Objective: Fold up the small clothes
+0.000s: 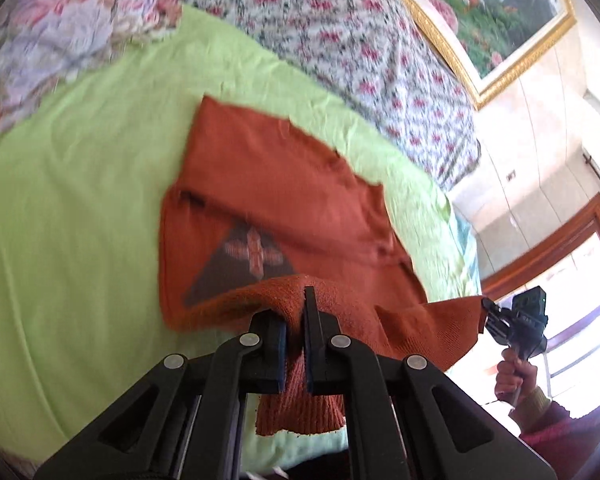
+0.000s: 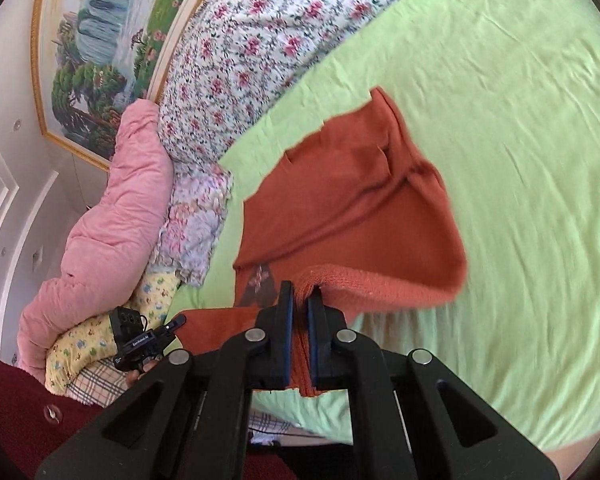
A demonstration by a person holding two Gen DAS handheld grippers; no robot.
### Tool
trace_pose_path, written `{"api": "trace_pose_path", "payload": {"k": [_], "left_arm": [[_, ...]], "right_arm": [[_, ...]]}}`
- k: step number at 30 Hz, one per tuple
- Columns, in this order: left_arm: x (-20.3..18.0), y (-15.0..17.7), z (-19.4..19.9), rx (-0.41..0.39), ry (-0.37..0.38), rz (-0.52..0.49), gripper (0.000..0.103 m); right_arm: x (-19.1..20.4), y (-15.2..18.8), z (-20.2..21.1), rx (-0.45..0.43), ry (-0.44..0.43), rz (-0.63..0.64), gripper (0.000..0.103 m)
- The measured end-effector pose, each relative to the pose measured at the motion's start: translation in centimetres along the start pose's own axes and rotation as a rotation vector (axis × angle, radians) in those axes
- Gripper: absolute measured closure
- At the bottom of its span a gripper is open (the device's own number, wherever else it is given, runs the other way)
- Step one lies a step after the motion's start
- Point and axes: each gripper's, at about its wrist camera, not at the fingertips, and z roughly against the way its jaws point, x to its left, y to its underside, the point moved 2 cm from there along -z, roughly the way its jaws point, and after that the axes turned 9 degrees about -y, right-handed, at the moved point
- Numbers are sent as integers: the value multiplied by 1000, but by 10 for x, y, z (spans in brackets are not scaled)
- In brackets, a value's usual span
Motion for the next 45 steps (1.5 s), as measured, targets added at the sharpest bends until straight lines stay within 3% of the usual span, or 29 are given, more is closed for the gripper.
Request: {"api": "trace_pose_path", "payload": {"k": [5,11,23,31,33,36,37,40,43,45], "left_arm": [[-6,-51,-23,-59,-17,4,99],[-6,-98,-68,-77,-51,13,99],[14,-165,-139,-90,-123,97,99],[54,-167,-207,35,-237,196,96],[53,-167,-206,37,-235,199,94],[44,-164,-187,17,-229,168,82],[37,-160,-177,13,-214,156,80],[8,-142,-159,37,-139,81,80],[-24,-114,-171,127,-52,16,76],[-38,-96,-188,184,-40,-29,76]], "right_arm": [[-8,-51,-21,-36,7,17,96],[-25,-104,-55,-55,36,31,96],[-81,-189,-130,-41,74,-7,96],[-131,-206,-174,46,171,-65,92],[-140,-209,-172,50,206,-95,91],[-136,-211,-155,7,214,-91,81],[-132,-211,-147,-11,216,-81,73],[-109,-199,-136,-9,183,-29,71],[-84,-171,-150,90,125,44,71],[-73,-152,-169,181,114,81,71]]}}
